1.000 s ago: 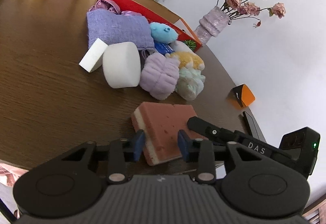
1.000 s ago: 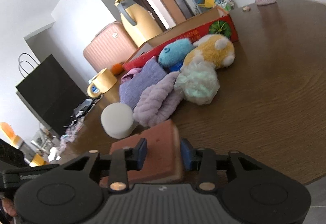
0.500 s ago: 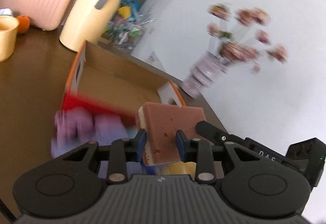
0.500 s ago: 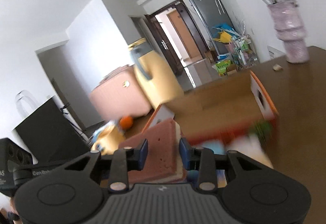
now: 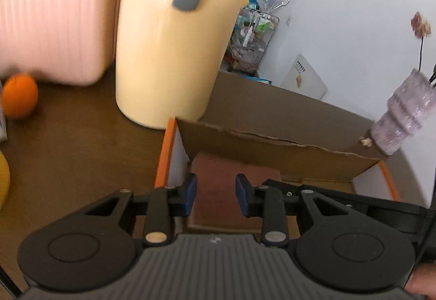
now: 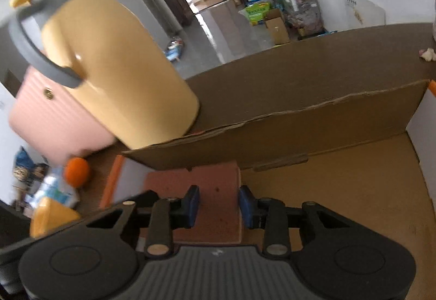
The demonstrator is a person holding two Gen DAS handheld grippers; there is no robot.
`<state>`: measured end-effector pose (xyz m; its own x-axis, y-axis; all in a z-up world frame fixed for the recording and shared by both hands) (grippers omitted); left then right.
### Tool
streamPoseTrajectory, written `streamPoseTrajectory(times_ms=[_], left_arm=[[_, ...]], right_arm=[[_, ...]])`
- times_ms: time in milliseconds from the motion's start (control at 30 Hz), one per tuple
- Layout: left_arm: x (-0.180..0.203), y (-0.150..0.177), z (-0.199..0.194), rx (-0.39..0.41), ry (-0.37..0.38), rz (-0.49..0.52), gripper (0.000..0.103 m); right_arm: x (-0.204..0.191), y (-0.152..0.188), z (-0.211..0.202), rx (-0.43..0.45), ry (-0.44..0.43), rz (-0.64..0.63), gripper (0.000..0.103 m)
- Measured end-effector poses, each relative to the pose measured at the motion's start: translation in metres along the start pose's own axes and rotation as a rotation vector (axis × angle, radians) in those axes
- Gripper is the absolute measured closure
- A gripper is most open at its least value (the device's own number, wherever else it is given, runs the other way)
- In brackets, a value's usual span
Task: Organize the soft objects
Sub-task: 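Carry the sponge block into the cardboard box and open the right gripper, then withdraw the right gripper from the box back toward the pile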
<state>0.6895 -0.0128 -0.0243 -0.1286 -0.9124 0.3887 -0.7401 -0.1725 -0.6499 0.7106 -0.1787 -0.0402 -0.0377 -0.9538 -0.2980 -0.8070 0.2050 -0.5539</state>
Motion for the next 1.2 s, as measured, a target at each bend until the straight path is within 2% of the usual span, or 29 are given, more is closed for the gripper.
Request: streamPoseTrajectory(times_ms=[133,267,300,333,433,467,500,567,600,633,667,767,900,1033,1200], left_arm=[[0.006,-0.001,-0.006,0.022,-0.003,0.013,0.062],[0.011,0.005,-0.041,0.038,-0.019,0.059,0.059],[0.009,0.005,-0.053,0.051,-0.018,0.066,0.052],[0.011,0.007,-0.069,0.068,-0.015,0.074,0.042],[0.017,0.021,-0.117,0.137,-0.032,0.13,0.028],[0.019,0.027,-0.131,0.15,-0.06,0.164,0.025],[0.021,0.033,-0.144,0.16,-0.091,0.193,0.018],[0.023,0.045,-0.172,0.195,-0.147,0.234,0.004],[0.023,0.051,-0.186,0.223,-0.174,0.249,0.0],[0.025,0.058,-0.2,0.262,-0.198,0.267,0.0],[0.028,0.065,-0.212,0.302,-0.214,0.287,0.0],[0.035,0.082,-0.237,0.352,-0.236,0.313,0.0],[0.046,0.095,-0.264,0.394,-0.208,0.304,0.0],[0.051,0.11,-0.291,0.456,-0.191,0.298,0.0],[0.051,0.168,-0.325,0.53,-0.176,0.303,0.0]], right_arm=[[-0.003,0.005,-0.005,0.011,-0.026,-0.011,0.073],[0.008,0.005,-0.052,0.064,-0.02,-0.028,0.073],[0.013,0.003,-0.068,0.089,-0.01,-0.05,0.073],[0.018,0.003,-0.091,0.127,0.007,-0.073,0.068],[0.046,0.001,-0.147,0.227,0.058,-0.095,0.053],[0.056,0.001,-0.162,0.252,0.072,-0.1,0.052],[0.065,0.005,-0.181,0.279,0.093,-0.113,0.047],[0.082,0.014,-0.209,0.331,0.136,-0.138,0.036],[0.09,0.021,-0.222,0.364,0.162,-0.151,0.024],[0.096,0.03,-0.235,0.411,0.193,-0.173,0.013],[0.102,0.038,-0.246,0.45,0.214,-0.189,0.011],[0.111,0.059,-0.269,0.526,0.242,-0.219,0.008],[0.113,0.079,-0.289,0.569,0.27,-0.228,0.007],[0.119,0.107,-0.32,0.65,0.264,-0.218,0.006],[0.116,0.173,-0.35,0.747,0.227,-0.225,0.004]])
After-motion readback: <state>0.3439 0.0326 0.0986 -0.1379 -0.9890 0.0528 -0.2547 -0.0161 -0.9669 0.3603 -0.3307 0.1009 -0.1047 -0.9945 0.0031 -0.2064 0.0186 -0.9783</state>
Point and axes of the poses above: each gripper's, at about its wrist camera, not at the fingertips, and z roughly the way its jaws point, x to its right, y to its underside, the point moved 4 cm from there along z, roughly the way its jaws point, and after that the axes turned 10 degrees about y, right-handed, at the moved point
